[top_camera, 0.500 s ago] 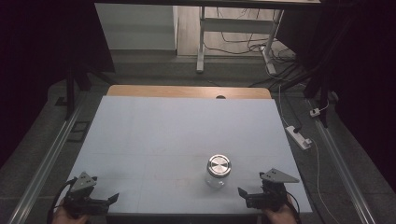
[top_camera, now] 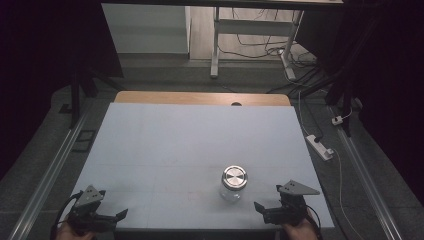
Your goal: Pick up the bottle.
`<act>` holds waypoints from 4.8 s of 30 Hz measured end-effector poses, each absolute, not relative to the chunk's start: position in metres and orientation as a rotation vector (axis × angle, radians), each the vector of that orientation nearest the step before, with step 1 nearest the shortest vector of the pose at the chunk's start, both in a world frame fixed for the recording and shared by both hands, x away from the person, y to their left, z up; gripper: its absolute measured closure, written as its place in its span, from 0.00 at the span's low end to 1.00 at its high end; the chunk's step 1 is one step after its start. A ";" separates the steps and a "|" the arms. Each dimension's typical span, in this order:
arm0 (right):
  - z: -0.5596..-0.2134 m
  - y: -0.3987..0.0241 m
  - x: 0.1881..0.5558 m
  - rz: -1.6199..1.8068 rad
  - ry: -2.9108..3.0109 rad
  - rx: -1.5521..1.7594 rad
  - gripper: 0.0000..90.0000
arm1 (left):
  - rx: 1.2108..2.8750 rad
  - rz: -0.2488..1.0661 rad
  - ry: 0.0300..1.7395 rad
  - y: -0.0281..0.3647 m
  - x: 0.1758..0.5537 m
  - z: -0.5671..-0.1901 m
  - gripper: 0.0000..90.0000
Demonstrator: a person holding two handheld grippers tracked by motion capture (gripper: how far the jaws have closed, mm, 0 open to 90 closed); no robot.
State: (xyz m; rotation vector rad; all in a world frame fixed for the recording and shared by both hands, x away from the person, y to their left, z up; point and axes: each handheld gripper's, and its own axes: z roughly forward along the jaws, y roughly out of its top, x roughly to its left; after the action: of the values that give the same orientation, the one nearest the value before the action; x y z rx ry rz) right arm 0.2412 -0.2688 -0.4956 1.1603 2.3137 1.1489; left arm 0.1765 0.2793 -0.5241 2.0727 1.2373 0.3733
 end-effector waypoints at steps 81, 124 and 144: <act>-0.508 -0.198 0.277 1.198 2.521 0.870 0.00 | 2.049 0.310 1.232 0.283 0.179 -0.525 0.00; -0.506 -0.184 0.285 1.173 2.481 0.785 0.16 | 2.062 0.309 1.224 0.282 0.179 -0.525 0.00; -0.495 -0.186 0.285 1.182 2.453 0.799 0.17 | 2.063 0.309 1.224 0.282 0.179 -0.525 0.00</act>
State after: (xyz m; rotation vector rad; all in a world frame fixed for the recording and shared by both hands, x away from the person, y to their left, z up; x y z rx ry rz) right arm 0.2848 -0.1855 -0.4955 0.7986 2.4531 1.1824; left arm 0.1792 0.2820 -0.5254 2.0630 1.2236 0.3092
